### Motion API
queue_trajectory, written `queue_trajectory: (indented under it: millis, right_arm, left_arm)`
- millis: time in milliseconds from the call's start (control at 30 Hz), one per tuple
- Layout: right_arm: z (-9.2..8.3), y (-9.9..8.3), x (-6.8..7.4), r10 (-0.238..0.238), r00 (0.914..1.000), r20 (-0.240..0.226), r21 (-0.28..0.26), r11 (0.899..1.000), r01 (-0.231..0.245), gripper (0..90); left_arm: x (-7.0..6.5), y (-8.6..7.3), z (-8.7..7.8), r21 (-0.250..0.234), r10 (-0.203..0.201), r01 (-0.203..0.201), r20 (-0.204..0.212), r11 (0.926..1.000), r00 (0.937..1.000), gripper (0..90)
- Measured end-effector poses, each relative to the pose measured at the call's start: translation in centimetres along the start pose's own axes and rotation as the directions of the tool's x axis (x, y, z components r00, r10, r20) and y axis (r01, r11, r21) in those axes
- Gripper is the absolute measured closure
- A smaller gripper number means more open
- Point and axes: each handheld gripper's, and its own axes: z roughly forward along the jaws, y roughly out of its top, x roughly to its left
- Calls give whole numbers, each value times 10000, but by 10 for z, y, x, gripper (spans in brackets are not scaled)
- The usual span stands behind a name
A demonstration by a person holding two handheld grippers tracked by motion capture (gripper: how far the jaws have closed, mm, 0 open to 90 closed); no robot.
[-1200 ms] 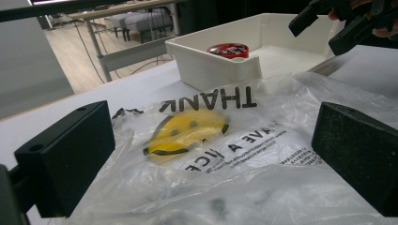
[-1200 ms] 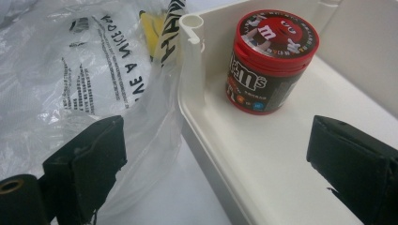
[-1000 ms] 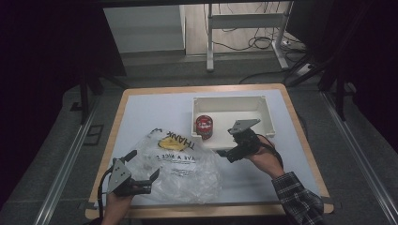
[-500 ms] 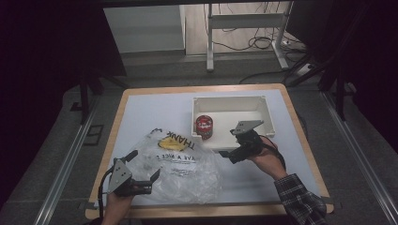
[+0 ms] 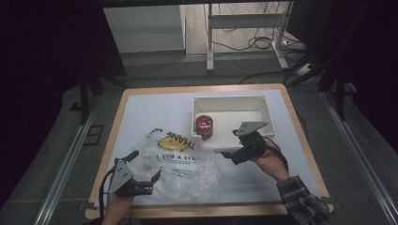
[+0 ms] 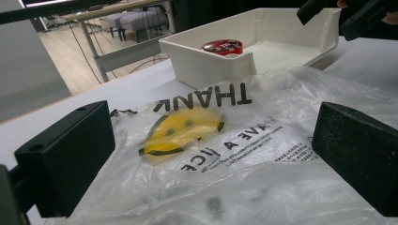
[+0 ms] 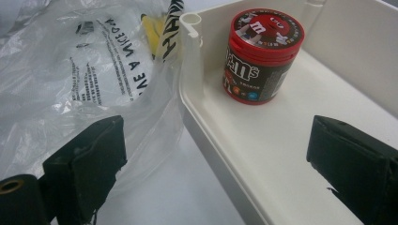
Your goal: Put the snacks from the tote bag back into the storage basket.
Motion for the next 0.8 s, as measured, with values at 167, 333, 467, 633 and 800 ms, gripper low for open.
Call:
queue_trajectory:
  millis: [167,333,467,633,800]
  right_arm:
    - [-5,-3,1,44,10000,19,-131,9999,-43,55]
    - [-8,-6,1,90,10000,35,-204,9998,-89,55]
    - [-10,-10,2,130,9999,73,-242,9996,-128,55]
    - [-15,-14,2,201,9997,100,-315,9993,-198,55]
    - [-19,-19,2,264,9995,157,-392,9989,-258,54]
  left_arm:
    - [0,0,0,-22,-75,75,-1,10000,10000,0]
    - [0,0,0,-44,-127,127,-11,9999,9999,0]
    - [0,0,0,-51,-154,154,-12,9999,9999,0]
    - [0,0,0,-54,-143,143,-19,9999,9999,0]
    - [0,0,0,-47,-141,141,-14,9999,9999,0]
